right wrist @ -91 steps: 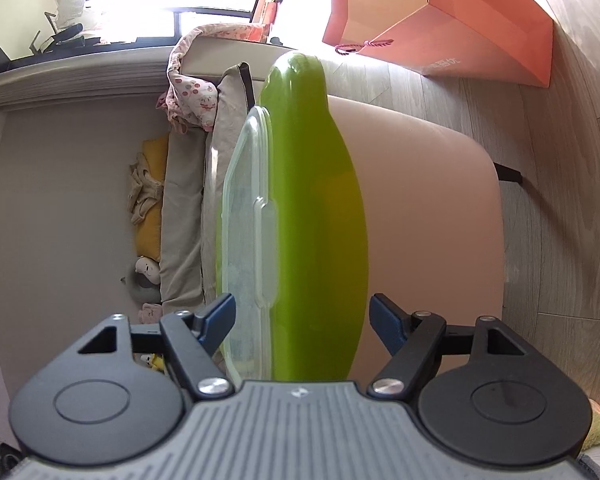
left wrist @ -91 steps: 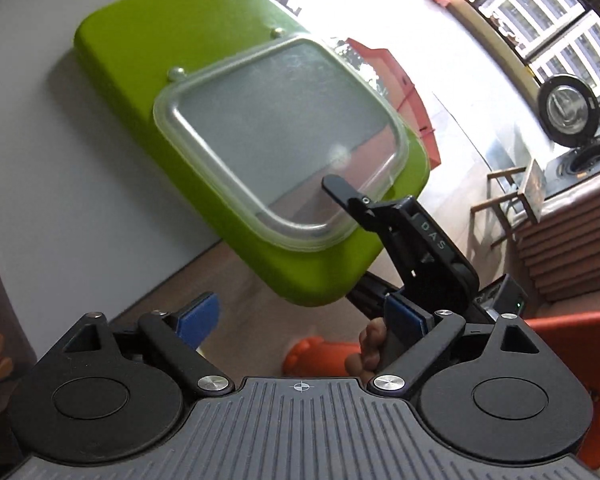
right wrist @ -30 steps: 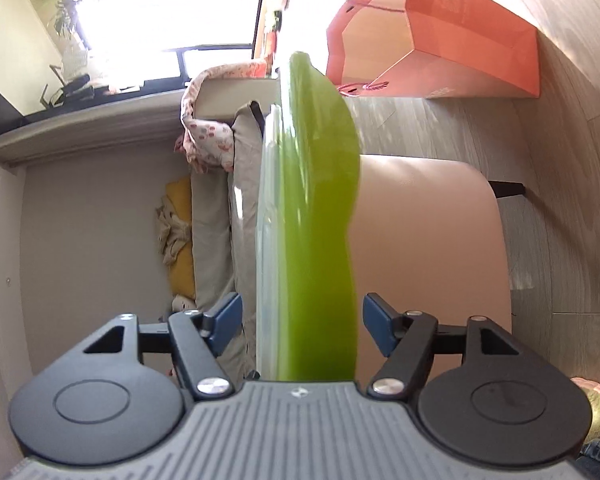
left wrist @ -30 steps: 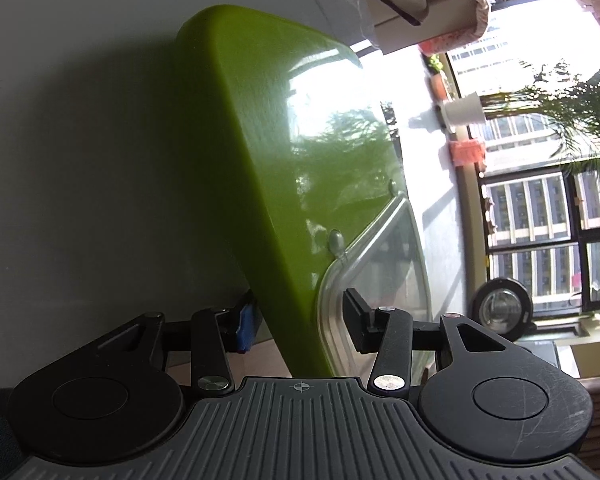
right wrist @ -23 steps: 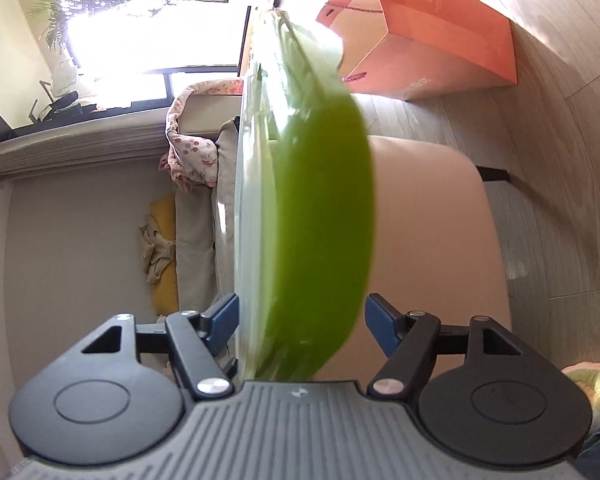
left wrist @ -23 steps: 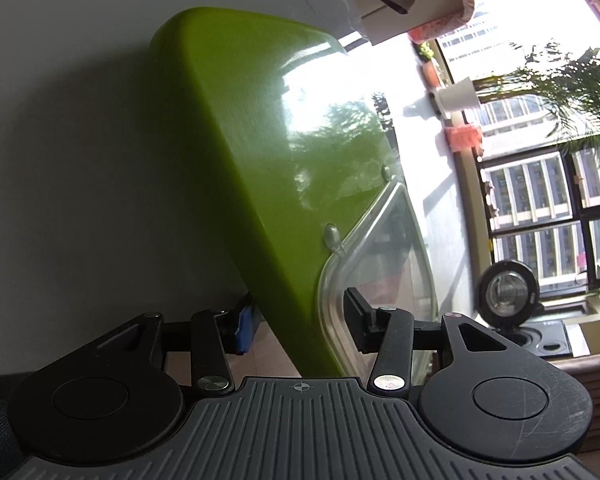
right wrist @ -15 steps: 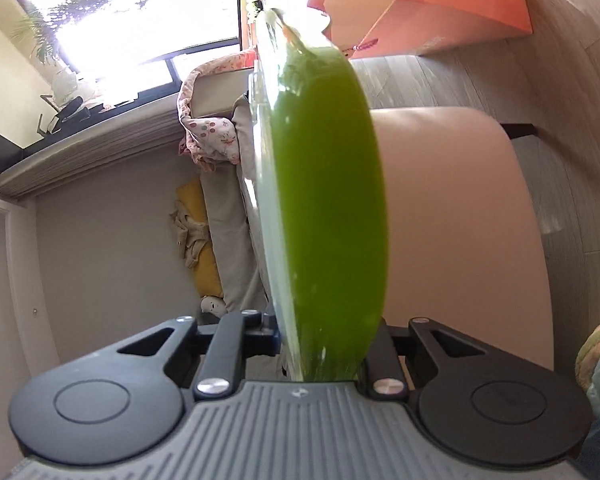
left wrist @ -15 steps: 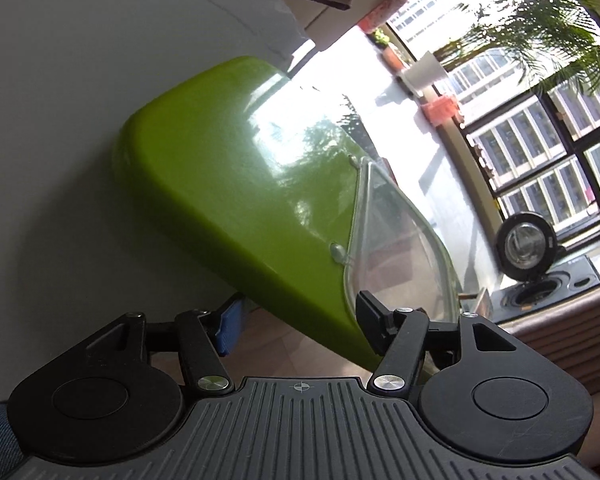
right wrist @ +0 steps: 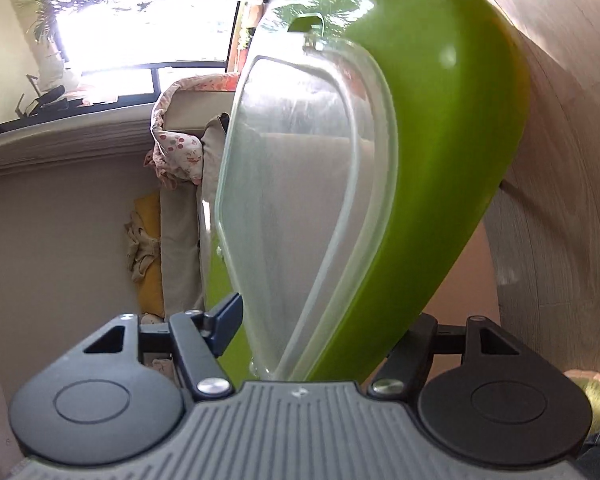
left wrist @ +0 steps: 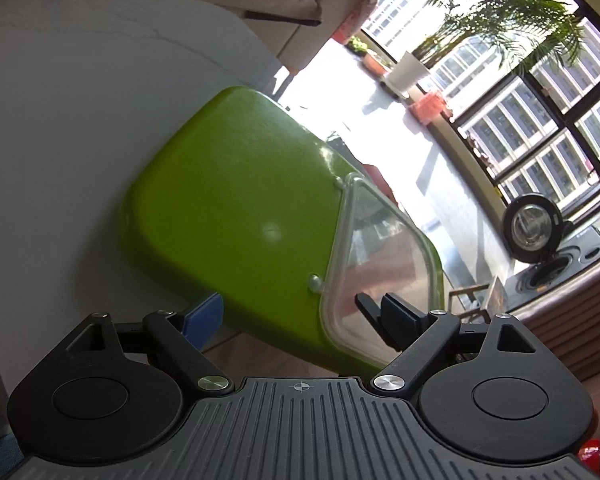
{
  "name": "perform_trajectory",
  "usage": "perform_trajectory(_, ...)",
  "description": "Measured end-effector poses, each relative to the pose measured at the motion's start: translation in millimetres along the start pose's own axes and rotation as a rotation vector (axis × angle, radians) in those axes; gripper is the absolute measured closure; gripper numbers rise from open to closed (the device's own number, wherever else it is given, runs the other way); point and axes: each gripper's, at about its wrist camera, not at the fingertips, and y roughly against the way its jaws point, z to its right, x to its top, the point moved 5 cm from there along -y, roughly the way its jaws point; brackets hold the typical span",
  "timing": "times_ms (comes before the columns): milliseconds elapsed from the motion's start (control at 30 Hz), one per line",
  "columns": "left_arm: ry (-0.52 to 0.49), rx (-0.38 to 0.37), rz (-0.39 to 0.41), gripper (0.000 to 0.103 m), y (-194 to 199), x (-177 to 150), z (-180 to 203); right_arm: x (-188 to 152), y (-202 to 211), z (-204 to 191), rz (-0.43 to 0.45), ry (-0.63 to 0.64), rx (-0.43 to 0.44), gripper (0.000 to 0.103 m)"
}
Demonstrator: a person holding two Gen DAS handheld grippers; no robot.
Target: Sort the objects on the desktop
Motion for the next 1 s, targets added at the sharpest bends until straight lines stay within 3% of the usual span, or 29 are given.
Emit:
perform_trajectory(100, 0.04, -0.035, -0.016, 0.01, 2, -3, -9, 1, 5, -13, -0.052, -0.035, 0.077, 0.075)
perform_trajectory(167, 0.091, -0.081, -0.017, 0.01, 4, -3, -14, 8, 11, -25, -0.073, -0.065, 0.109, 0.083)
perform_trajectory(267, 0.185, -0.165, -0.001, 0.008, 8, 2, -21, 23, 19, -37, -0.103, -0.108, 0.097, 0.083)
perform_trajectory(367, 0.234, -0.23, 0.003, 0.006, 4, 10, -22, 29, 21, -41, -0.182, -0.18, 0.153, 0.083)
perform_trajectory(500, 0.392, -0.296, -0.024, 0.004, -14, 14, -37, 30, 29, -43, -0.221, -0.188, 0.185, 0.083)
perform_trajectory(567, 0.449, -0.287, -0.032, 0.004, -25, 18, -43, 30, 31, -46, -0.233, -0.15, 0.174, 0.083)
perform_trajectory(667, 0.447, -0.189, -0.034, 0.005, -45, 25, -56, 26, 29, -46, -0.282, -0.122, 0.154, 0.084)
perform_trajectory(700, 0.444, -0.17, -0.023, 0.025, -45, 26, -58, 25, 29, -45, -0.288, -0.117, 0.153, 0.084)
perform_trajectory(733, 0.441, -0.152, -0.013, 0.051, -46, 27, -59, 25, 30, -45, -0.285, -0.104, 0.149, 0.084)
perform_trajectory(767, 0.432, -0.185, -0.015, 0.067, -45, 28, -57, 26, 32, -46, -0.273, -0.088, 0.146, 0.084)
perform_trajectory(867, 0.375, -0.249, -0.001, 0.077, -35, 35, -42, 32, 39, -54, -0.237, -0.067, 0.161, 0.084)
perform_trajectory(1000, 0.216, -0.277, 0.066, 0.083, -9, 55, -8, 35, 54, -94, -0.154, 0.103, 0.155, 0.083)
